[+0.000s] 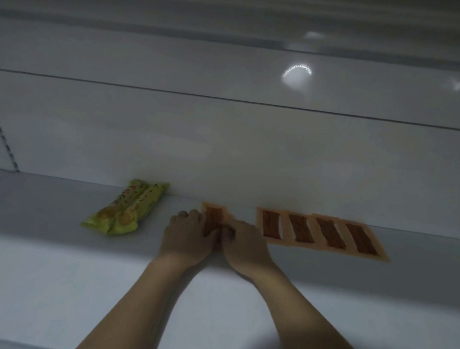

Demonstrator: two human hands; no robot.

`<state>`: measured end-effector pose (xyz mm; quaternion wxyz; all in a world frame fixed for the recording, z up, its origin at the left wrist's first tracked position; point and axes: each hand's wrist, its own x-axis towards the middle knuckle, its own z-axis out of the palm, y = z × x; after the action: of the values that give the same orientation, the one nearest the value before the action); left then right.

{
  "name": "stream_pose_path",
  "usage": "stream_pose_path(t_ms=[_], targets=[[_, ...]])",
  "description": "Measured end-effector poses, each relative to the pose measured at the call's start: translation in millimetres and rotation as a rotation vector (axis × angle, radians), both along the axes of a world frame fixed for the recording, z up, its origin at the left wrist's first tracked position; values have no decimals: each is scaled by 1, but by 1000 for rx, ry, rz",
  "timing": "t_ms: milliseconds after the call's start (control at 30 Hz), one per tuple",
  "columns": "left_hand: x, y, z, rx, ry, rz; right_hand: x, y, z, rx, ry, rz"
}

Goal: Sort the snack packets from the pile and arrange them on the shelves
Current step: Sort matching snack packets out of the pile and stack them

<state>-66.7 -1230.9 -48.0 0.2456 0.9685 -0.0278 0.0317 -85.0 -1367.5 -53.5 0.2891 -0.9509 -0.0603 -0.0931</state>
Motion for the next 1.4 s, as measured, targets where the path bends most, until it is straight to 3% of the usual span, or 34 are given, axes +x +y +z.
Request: stream_pose_path(t_ms=[100, 367, 467, 567, 767, 1000, 1100, 1233, 1300, 1400], targets=[[1, 0, 4, -207, -26, -44, 2, 0, 2, 184, -20, -67], [-3, -3, 7, -488, -26, -166, 5, 5, 5, 719, -42, -183], [-3, -6, 12, -557, -46, -218, 5, -3, 14, 813, -92, -185], [-6, -11, 10, -637, -9, -275, 1, -17, 26, 756, -128, -199], [-19, -28, 12, -695, -25, -253, -29, -69, 46, 450, -125, -266], [-44, -61, 2, -573, 22, -336, -76, -104, 25, 623, -29, -307], [-50, -73, 1, -445, 13, -394, -87, -119, 26, 377, -43, -323], [-58, -80, -12, -81, -147, -507, -99, -125, 2, -163, -95, -393], [-54, -78, -22, 16, -237, -503, -104, -127, -10, -271, -166, -416], [-51, -68, -21, 40, -263, -498, -106, -126, -4, -273, -264, -421]])
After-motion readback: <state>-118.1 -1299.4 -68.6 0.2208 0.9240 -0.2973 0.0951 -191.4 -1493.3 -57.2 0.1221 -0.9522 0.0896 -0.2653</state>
